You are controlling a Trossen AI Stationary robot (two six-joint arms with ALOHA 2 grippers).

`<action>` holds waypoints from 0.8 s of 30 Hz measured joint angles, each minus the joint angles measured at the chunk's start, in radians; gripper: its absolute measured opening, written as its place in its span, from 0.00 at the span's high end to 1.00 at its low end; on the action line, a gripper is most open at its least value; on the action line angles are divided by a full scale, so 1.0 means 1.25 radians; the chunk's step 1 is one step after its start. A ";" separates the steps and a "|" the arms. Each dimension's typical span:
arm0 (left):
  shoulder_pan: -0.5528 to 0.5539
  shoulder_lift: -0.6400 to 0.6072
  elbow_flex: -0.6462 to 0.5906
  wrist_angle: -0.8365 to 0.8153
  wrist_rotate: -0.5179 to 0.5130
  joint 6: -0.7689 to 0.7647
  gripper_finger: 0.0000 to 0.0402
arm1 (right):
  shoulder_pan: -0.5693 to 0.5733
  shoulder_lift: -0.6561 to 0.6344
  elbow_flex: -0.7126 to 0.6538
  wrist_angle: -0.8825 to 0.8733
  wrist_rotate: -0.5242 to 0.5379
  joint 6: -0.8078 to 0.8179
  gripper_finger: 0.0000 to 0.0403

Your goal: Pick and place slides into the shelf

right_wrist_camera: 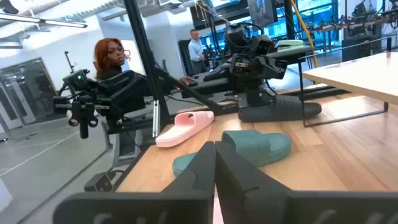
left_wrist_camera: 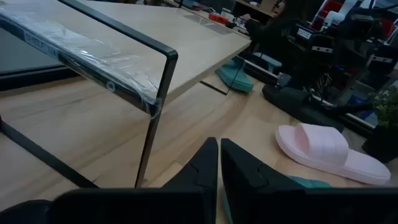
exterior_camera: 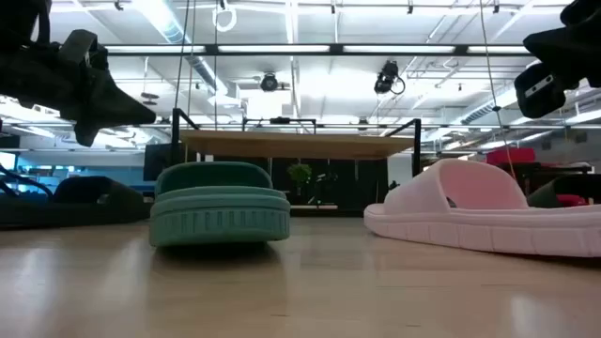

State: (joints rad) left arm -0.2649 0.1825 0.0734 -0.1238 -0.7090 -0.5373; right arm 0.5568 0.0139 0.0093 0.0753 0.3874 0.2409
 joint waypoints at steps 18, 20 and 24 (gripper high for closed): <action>0.000 0.000 0.000 0.000 0.000 0.000 0.93 | 0.000 0.000 0.000 0.000 0.000 0.000 0.97; 0.000 0.000 0.000 0.000 0.000 0.000 0.94 | 0.000 0.000 0.000 0.000 0.000 0.000 0.97; 0.000 0.000 0.000 0.000 0.000 0.000 0.94 | 0.000 0.000 0.000 0.000 0.000 0.000 0.97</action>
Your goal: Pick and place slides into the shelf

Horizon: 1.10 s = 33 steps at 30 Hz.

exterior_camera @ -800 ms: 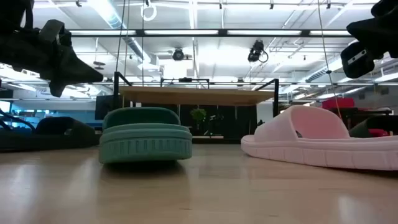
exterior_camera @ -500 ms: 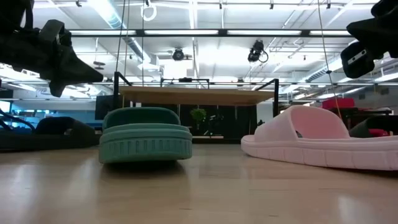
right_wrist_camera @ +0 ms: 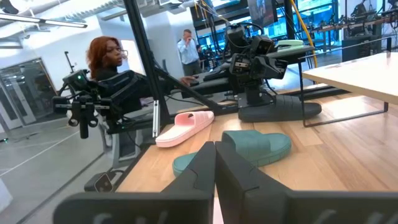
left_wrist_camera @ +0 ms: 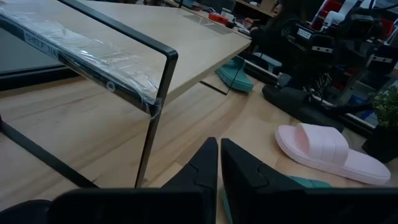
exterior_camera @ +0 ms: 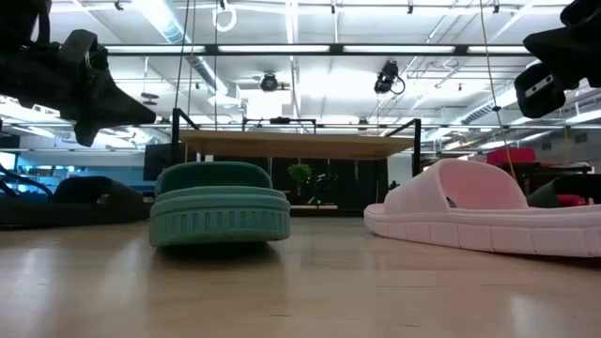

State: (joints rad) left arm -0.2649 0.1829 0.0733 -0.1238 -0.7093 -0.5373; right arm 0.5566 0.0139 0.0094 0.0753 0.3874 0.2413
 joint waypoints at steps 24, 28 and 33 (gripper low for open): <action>0.000 0.000 0.000 0.000 0.000 0.000 0.94 | 0.000 0.000 0.000 0.000 0.000 0.000 0.97; 0.000 0.000 0.000 0.000 0.000 0.000 0.93 | 0.000 0.000 0.000 0.000 0.000 0.000 0.97; 0.000 0.000 0.000 0.000 0.000 0.000 0.91 | 0.000 0.000 0.000 0.000 0.000 0.000 0.97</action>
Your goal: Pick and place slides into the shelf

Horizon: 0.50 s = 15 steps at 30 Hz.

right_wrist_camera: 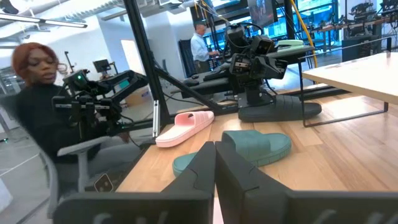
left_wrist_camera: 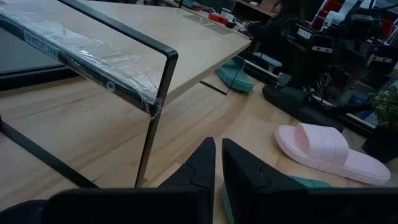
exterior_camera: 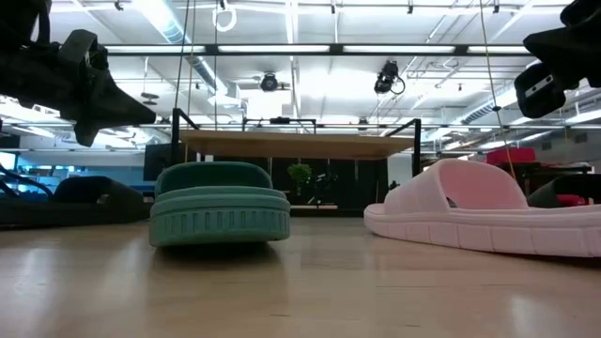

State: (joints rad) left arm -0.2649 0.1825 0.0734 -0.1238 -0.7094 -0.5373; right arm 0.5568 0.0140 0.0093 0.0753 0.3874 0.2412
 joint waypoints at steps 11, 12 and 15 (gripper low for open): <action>0.000 0.000 0.000 0.000 0.000 0.000 0.94 | 0.000 0.000 0.000 0.000 0.000 0.000 0.97; 0.000 0.000 0.000 0.000 0.000 0.000 0.94 | 0.000 0.000 0.000 0.000 0.000 0.000 0.97; 0.000 0.000 0.000 0.000 0.000 0.000 0.94 | 0.000 0.000 0.000 0.000 0.000 0.000 0.97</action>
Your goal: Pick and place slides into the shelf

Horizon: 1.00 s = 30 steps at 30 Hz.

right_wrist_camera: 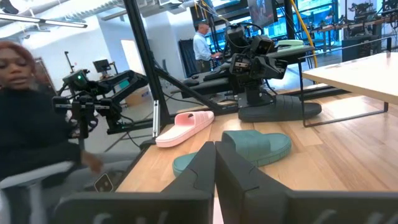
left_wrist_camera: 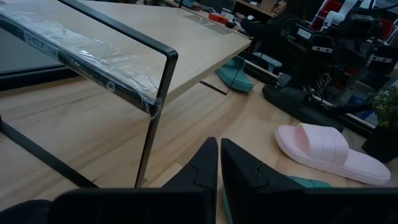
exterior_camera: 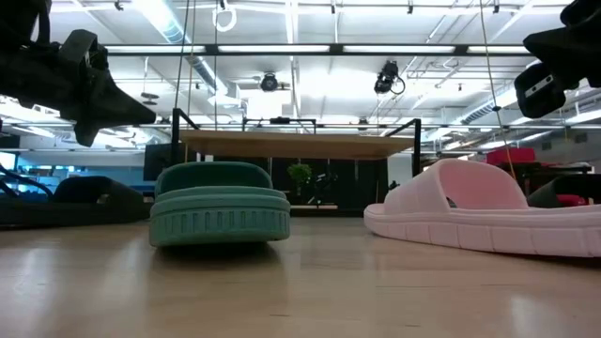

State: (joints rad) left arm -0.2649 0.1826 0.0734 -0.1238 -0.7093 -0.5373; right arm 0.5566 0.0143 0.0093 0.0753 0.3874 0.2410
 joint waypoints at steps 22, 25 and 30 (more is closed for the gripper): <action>0.000 0.000 0.000 0.000 0.000 0.000 0.94 | 0.000 0.000 0.000 0.000 0.000 0.000 0.97; 0.000 0.000 0.000 0.000 0.000 0.000 0.94 | 0.000 0.000 0.000 0.000 0.000 0.000 0.97; 0.000 0.000 0.000 0.000 0.000 0.000 0.92 | 0.000 0.000 0.000 0.000 0.000 0.000 0.97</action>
State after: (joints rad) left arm -0.2649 0.1829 0.0734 -0.1238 -0.7092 -0.5373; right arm 0.5567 0.0140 0.0093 0.0753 0.3874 0.2409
